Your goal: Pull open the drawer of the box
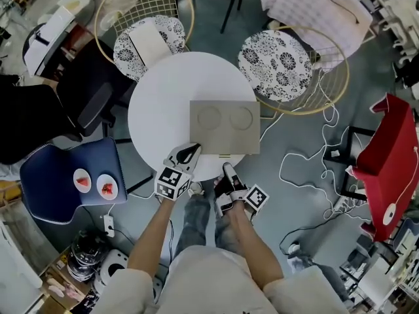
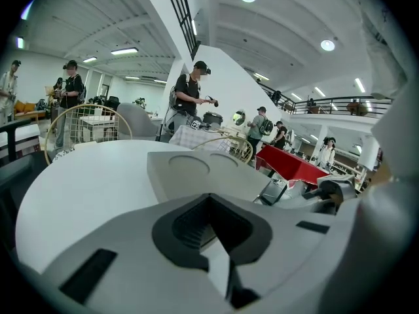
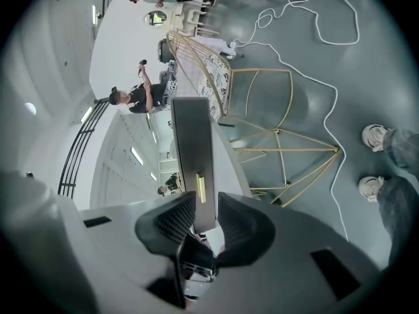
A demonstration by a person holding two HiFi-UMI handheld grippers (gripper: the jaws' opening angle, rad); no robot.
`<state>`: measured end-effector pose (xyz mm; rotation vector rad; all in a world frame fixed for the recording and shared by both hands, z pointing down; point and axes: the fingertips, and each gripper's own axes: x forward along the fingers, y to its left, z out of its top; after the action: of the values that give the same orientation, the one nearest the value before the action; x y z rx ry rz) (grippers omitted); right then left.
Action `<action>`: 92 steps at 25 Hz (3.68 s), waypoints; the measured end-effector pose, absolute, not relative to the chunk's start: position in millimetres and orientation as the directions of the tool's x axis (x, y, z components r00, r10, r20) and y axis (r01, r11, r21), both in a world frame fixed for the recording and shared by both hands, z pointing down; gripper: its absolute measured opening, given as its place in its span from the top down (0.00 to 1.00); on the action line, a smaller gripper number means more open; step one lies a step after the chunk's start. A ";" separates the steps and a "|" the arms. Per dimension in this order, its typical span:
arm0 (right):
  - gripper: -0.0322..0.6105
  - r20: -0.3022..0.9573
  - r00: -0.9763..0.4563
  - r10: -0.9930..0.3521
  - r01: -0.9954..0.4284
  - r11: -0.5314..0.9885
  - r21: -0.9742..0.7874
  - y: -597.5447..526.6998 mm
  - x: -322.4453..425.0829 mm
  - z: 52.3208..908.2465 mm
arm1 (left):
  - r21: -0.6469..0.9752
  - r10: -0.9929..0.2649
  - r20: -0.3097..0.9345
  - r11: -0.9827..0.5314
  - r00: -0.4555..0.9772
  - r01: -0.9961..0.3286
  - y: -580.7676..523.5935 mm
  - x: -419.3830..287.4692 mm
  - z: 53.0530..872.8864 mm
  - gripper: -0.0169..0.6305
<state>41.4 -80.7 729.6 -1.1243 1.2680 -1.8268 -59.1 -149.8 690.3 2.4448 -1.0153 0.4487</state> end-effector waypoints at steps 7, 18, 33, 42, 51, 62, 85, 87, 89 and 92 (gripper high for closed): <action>0.78 0.249 -0.415 -0.875 0.027 -0.286 -0.958 -100.2 41.7 724.0 | 0.284 -0.575 0.454 -0.631 0.681 -0.722 -149.6 -59.9 689.8 0.96; 0.89 0.284 -0.387 -0.877 -0.001 -0.308 -0.951 -105.8 50.2 734.0 | 0.280 -0.565 0.455 -0.643 0.688 -0.713 -149.5 -57.2 690.1 0.95; 0.89 0.312 -0.412 -0.856 0.016 -0.349 -0.937 -46.7 45.4 730.5 | 0.287 -0.575 0.466 -0.620 0.672 -0.730 -152.4 -60.1 691.0 0.96; 0.89 0.325 -0.418 -0.848 0.027 -0.369 -0.929 -8.8 44.9 733.2 | 0.294 -0.574 0.466 -0.618 0.673 -0.730 -156.4 -58.2 690.6 0.96; 0.89 0.332 -0.415 -0.847 0.029 -0.377 -0.926 -3.5 43.6 733.2 | 0.295 -0.572 0.468 -0.617 0.673 -0.730 -157.3 -57.8 690.8 0.96; 0.78 0.301 -0.439 -0.847 0.067 -0.365 -0.929 -0.7 38.3 732.5 | 0.290 -0.568 0.476 -0.619 0.672 -0.729 -158.3 -56.7 690.8 0.96; 0.93 0.253 -0.461 -0.851 -0.047 -0.261 -0.964 -24.5 62.2 692.4 | 0.276 -0.582 0.463 -0.621 0.668 -0.733 -159.7 -42.4 657.1 0.96; 0.93 0.253 -0.468 -0.847 -0.116 -0.225 -0.967 -36.0 68.8 678.0 | 0.274 -0.588 0.457 -0.620 0.667 -0.735 -158.0 -39.7 645.8 0.96; 0.93 0.296 -0.488 -0.821 -0.266 -0.183 -0.947 -46.7 76.1 666.2 | 0.272 -0.595 0.448 -0.620 0.667 -0.736 -154.7 -35.9 631.3 0.96; 0.93 0.377 -0.499 -0.780 -0.546 -0.055 -0.836 -70.2 89.5 643.4 | 0.256 -0.601 0.430 -0.634 0.673 -0.730 -151.3 -27.5 606.7 0.96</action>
<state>89.5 -70.2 643.4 -1.4364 1.9965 -1.5804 -27.5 -151.3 606.7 2.4790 -1.0397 0.4291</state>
